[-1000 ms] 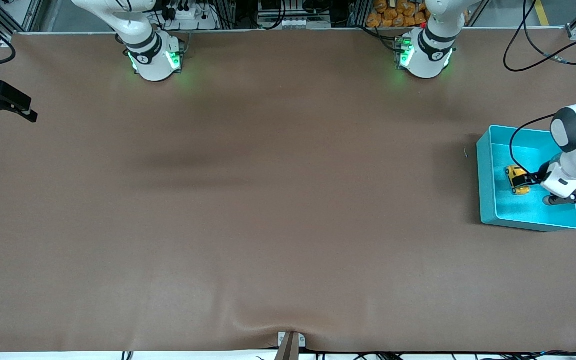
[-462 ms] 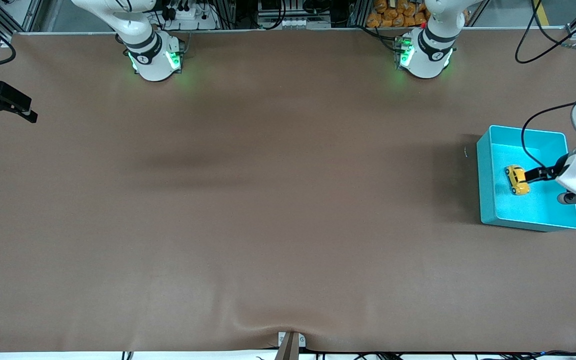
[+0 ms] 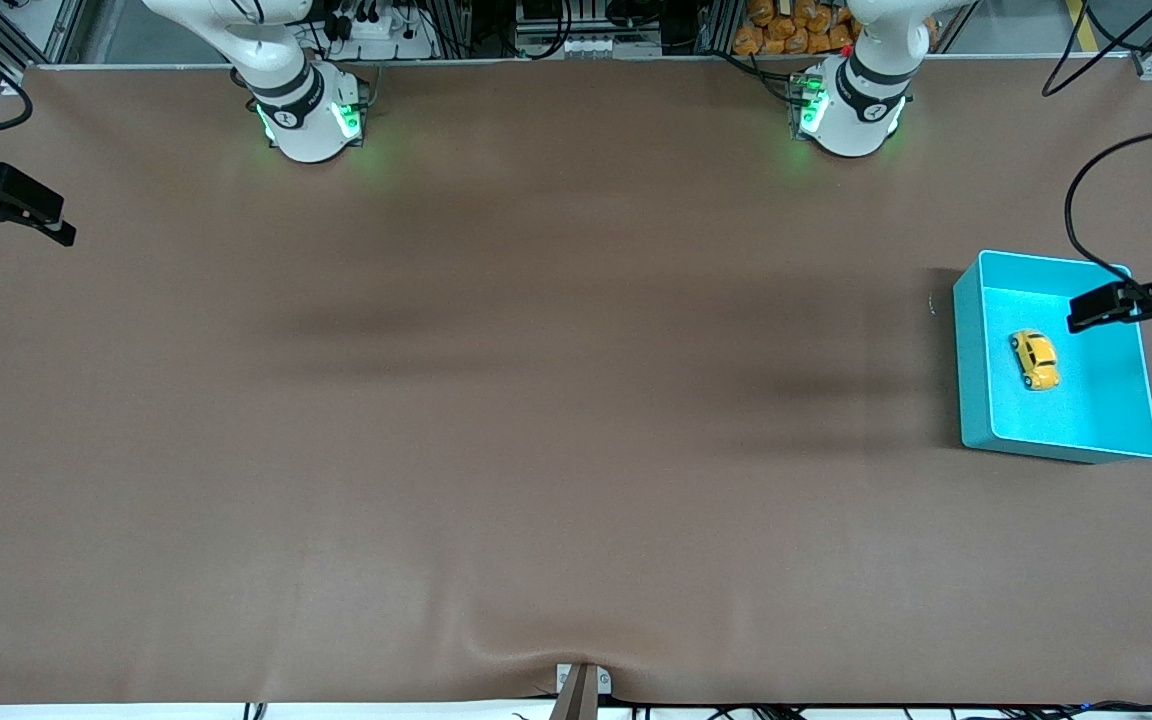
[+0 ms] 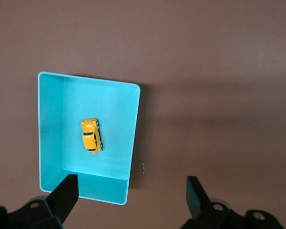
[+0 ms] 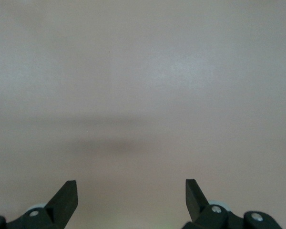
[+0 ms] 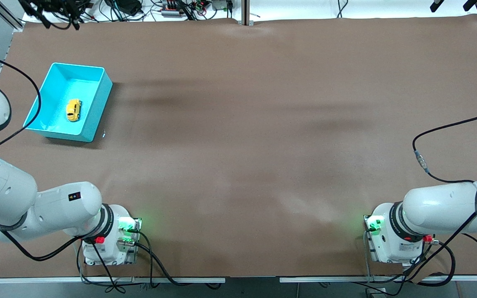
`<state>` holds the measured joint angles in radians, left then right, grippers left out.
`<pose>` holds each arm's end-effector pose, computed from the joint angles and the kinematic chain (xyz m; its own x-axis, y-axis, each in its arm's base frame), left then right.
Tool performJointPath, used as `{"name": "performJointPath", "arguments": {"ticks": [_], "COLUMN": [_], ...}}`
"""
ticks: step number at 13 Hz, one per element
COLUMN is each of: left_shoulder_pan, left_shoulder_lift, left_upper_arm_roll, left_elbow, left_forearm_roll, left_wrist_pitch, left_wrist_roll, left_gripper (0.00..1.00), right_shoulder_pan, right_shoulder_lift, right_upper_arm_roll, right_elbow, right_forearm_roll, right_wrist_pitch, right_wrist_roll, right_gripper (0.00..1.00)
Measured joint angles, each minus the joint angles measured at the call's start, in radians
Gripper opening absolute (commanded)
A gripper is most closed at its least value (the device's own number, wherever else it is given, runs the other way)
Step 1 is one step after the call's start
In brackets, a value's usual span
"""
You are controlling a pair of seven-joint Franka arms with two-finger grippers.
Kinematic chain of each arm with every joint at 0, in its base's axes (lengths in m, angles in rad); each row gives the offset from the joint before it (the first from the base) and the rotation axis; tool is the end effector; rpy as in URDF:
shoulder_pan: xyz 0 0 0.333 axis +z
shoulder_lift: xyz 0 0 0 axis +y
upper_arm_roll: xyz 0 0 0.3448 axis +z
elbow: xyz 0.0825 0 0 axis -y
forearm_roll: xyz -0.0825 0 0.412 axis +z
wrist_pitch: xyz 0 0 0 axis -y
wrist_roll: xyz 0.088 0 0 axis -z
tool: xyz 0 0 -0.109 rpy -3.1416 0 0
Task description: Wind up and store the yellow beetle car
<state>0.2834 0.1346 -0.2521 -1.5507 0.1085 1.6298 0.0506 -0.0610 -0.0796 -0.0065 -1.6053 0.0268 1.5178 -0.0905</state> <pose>0.6266 0.0408 0.5875 0.9982 -0.0251 -0.0551 -0.0291 -0.9970 -0.0716 0.5488 -0.0342 0.6746 0.9997 0.0244 -0.0054 0.0242 -0.9993 -0.0279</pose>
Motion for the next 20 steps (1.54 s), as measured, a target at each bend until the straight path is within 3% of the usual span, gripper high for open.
{"name": "performJointPath", "arguments": {"ticks": [8, 12, 20], "left_shoulder_pan": [-0.124, -0.126, -0.125], "left_shoulder_lift": [-0.082, -0.100, -0.105], "left_upper_arm_roll": [-0.022, -0.035, -0.034], "left_elbow": [0.072, 0.073, 0.074], "left_forearm_roll": [-0.081, -0.081, -0.085], "left_wrist_pitch": [-0.198, -0.209, -0.197], "left_wrist_roll": [-0.158, -0.066, -0.068], "left_gripper": [1.00, 1.00, 1.00], "right_shoulder_pan": [0.000, 0.000, 0.000], "right_shoulder_lift": [0.000, 0.000, 0.000], "right_upper_arm_roll": [0.000, 0.000, 0.000], "right_elbow": [-0.001, -0.001, -0.001], "right_forearm_roll": [0.000, 0.000, 0.000], "right_wrist_pitch": [0.000, 0.000, 0.001], "right_wrist_roll": [0.000, 0.000, 0.000], "right_gripper": [1.00, 1.00, 1.00]}}
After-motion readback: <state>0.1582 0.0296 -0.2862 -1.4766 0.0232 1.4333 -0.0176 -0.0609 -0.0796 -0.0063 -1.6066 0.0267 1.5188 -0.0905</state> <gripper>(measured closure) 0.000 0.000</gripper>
